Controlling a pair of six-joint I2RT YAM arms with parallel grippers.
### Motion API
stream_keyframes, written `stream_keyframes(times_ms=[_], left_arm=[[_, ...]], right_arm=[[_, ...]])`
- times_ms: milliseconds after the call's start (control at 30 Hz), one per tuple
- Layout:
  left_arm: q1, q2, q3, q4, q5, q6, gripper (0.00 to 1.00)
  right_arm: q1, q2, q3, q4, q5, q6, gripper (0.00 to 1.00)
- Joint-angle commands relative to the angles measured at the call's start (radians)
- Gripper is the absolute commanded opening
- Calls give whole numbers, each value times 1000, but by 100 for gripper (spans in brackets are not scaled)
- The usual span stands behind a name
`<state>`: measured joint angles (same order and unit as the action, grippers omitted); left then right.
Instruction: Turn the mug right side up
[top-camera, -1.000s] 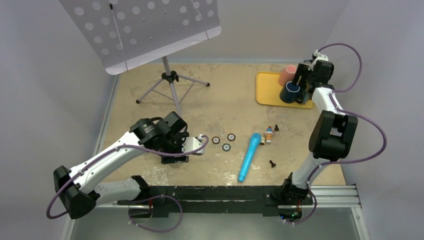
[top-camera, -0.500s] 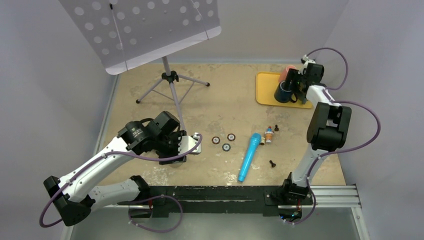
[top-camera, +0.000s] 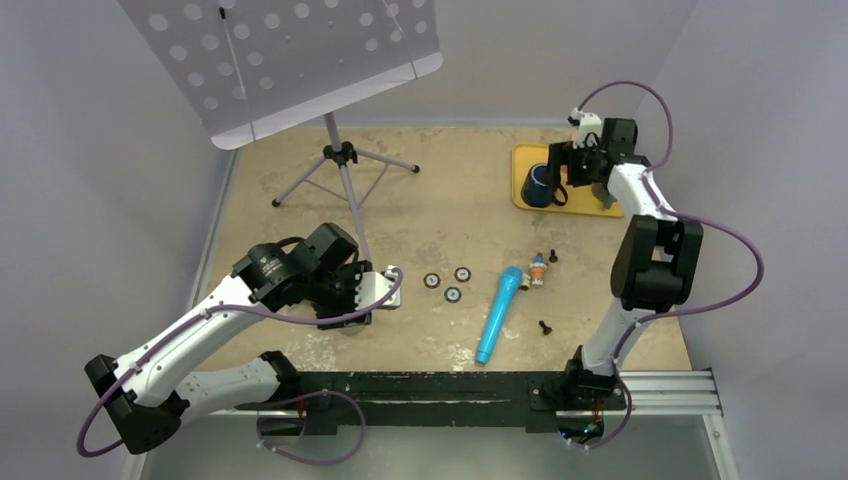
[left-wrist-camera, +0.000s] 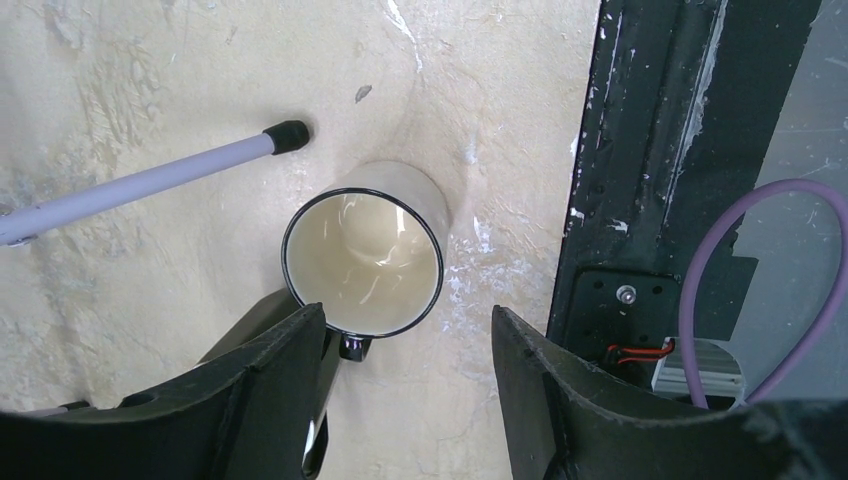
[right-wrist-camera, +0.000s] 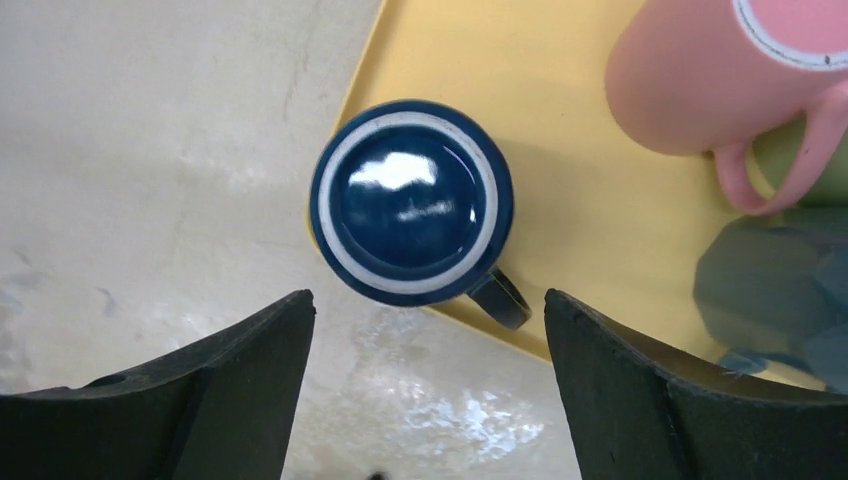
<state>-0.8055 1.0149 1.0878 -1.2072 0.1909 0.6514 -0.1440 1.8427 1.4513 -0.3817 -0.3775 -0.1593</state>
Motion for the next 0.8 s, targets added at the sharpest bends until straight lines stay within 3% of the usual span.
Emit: stream_keyframes(times_ms=[0,133,267,400,433,567,767], left_arm=[[4,-38,14,-4,35,39,66],[4,-59,14,-5,43,68,66],[5,-56,27,-2,23,68,66],[4,-53,28,-5,34,53,66],[5,-52,28,-5,30,49,66],[4,-53,27,-3,14,52,66],[5,-25,51,0,8,51,66]], right_arm=[[-4,-64,-77,-23,-43,-303,87],[-24,-118,-184,52,32,-447,86],[-25,-70,-119,26,-3,-525,79],[-24,18,-21,-32,-2,-543,58],[-23,41,6,-61,18,-543,57],[-24,87,19,-73,42,-585,62],[-23,128,28,-24,14,-637,59]])
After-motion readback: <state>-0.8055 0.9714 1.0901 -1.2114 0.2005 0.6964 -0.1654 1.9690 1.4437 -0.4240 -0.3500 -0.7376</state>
